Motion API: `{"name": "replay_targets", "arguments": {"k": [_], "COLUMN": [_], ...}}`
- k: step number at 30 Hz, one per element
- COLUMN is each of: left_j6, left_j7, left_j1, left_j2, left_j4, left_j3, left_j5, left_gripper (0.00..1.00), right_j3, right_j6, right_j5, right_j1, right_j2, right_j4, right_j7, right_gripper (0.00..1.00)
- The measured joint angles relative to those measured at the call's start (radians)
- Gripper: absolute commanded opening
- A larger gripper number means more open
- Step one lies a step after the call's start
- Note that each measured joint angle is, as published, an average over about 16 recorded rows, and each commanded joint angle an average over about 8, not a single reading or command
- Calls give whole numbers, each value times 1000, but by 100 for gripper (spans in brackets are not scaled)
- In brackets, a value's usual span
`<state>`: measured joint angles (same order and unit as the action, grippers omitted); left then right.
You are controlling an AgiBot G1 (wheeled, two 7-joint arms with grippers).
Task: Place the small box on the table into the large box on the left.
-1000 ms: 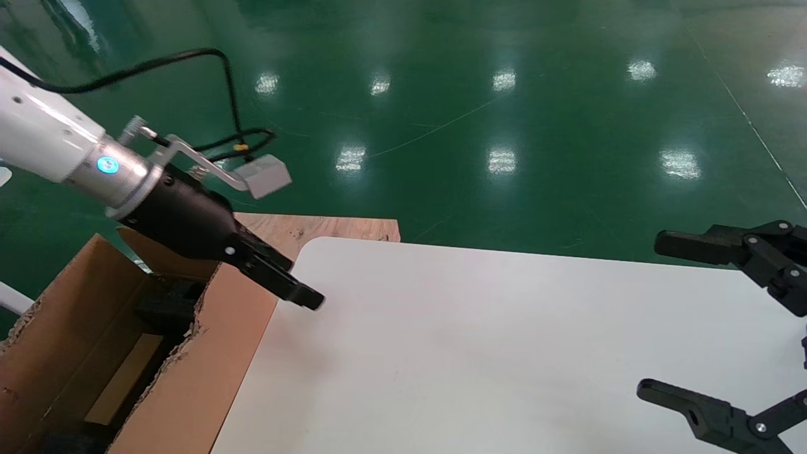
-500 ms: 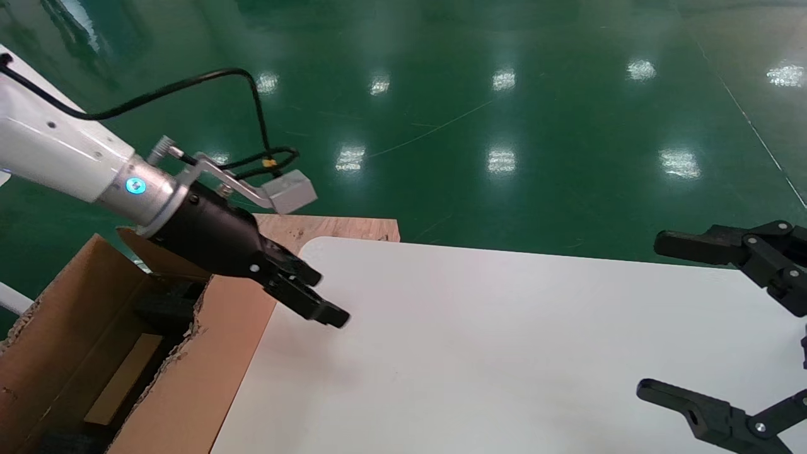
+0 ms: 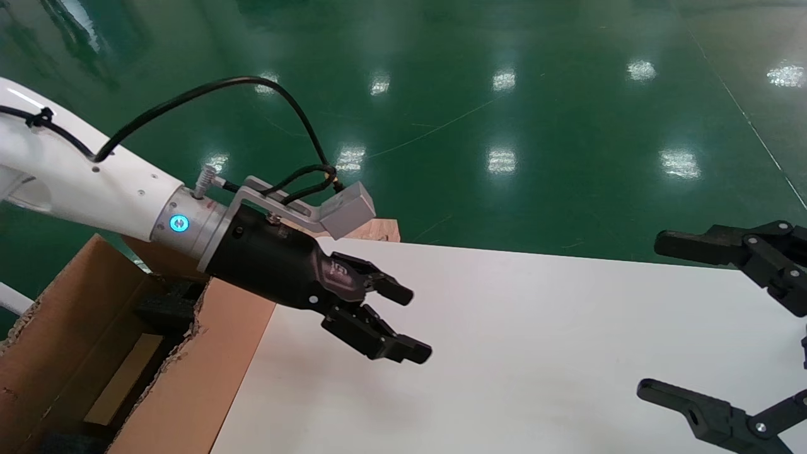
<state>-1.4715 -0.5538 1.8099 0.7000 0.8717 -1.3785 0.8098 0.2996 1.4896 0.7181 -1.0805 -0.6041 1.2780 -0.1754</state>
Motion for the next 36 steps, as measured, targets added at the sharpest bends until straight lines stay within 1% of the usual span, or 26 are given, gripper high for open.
{"name": "replay_targets", "arguments": {"k": [31,36], "left_j6": [-19,-22], "left_j7": [290,332], "left_j1": [-582,-668], "left_j2": [-70,-80], "left_j4": [326,374], "left_j3": [869,998], "left_j5": [-63,-72], "left_gripper": [100,100], "right_j3": [2,2], "right_j6": [-1,-1], "right_j5": [-1,-1], "right_j1": [0,0], "right_j2": [1,1], "right_j4": [0,0], "right_j7": [1,1], "right_gripper": [100,100]}}
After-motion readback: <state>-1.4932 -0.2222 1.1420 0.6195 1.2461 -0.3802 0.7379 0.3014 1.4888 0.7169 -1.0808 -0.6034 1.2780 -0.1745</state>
